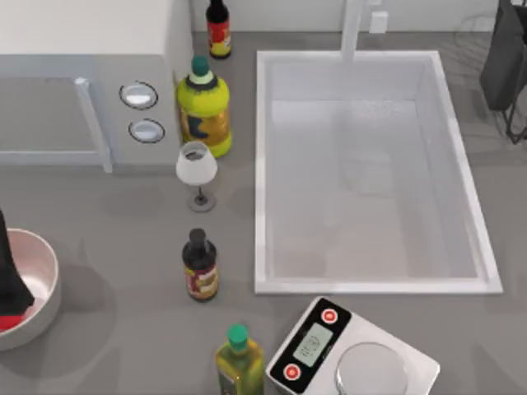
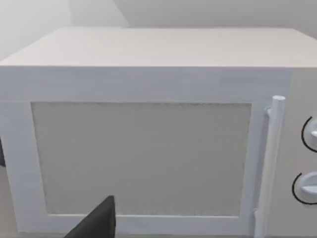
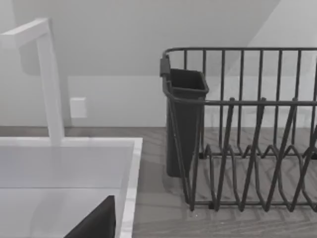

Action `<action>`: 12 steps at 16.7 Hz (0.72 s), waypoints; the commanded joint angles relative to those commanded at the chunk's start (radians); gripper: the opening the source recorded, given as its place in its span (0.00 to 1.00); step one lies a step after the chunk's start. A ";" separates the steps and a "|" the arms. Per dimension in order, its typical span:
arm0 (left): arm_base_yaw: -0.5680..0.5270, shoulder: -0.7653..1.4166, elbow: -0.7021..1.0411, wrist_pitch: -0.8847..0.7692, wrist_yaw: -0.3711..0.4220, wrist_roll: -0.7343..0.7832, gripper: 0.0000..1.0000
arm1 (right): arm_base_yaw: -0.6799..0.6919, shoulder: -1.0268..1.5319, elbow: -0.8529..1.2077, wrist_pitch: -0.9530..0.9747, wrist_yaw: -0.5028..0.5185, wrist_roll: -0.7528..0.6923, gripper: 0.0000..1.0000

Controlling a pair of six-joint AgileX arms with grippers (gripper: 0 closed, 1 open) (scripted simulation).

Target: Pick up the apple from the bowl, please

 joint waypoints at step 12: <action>0.020 0.381 0.284 -0.307 0.000 0.025 1.00 | 0.000 0.000 0.000 0.000 0.000 0.000 1.00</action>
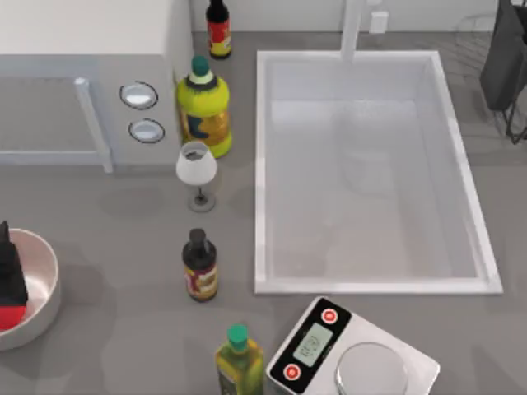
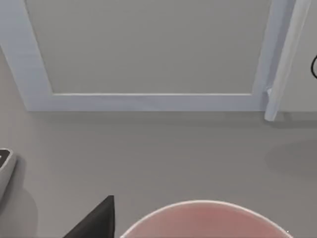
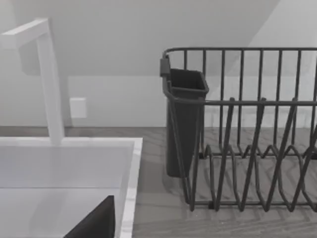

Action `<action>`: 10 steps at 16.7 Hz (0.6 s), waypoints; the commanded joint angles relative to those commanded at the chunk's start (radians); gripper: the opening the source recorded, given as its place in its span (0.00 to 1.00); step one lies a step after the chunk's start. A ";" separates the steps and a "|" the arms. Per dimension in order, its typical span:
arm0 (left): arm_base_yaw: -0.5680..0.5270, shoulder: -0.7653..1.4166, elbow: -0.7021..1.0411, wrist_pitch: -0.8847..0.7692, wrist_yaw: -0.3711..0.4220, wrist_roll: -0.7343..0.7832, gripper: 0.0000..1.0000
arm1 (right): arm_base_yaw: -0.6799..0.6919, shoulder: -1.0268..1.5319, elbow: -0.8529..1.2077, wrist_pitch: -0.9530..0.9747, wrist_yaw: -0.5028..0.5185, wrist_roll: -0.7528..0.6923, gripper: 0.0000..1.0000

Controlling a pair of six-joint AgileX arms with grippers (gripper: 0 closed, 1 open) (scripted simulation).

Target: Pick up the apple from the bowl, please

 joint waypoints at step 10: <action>0.038 0.888 0.558 -0.605 0.000 0.049 1.00 | 0.000 0.000 0.000 0.000 0.000 0.000 1.00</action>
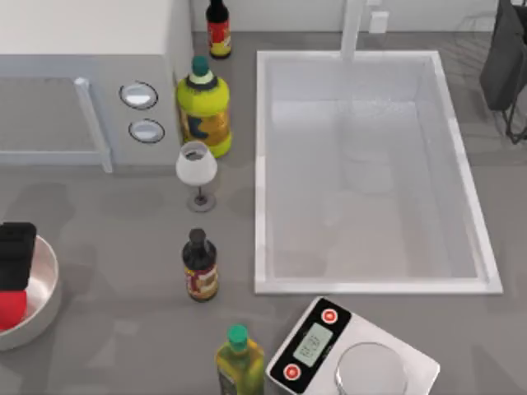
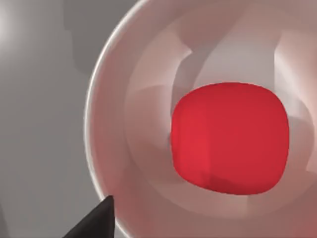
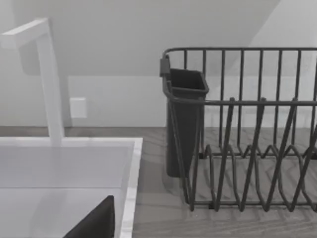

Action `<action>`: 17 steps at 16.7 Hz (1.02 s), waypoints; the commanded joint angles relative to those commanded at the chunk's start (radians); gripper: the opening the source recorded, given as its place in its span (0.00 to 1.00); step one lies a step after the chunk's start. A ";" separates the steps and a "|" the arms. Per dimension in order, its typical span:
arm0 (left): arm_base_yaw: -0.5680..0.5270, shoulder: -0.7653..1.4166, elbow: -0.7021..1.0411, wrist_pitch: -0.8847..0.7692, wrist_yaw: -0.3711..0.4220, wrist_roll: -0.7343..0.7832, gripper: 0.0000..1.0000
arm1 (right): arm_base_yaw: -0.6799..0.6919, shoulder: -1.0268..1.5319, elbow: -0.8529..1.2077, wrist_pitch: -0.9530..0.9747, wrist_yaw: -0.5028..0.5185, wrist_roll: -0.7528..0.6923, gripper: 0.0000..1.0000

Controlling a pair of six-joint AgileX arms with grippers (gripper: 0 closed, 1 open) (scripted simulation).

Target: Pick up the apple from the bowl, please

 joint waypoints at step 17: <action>0.009 0.322 0.023 0.073 0.000 0.016 1.00 | 0.000 0.000 0.000 0.000 0.000 0.000 1.00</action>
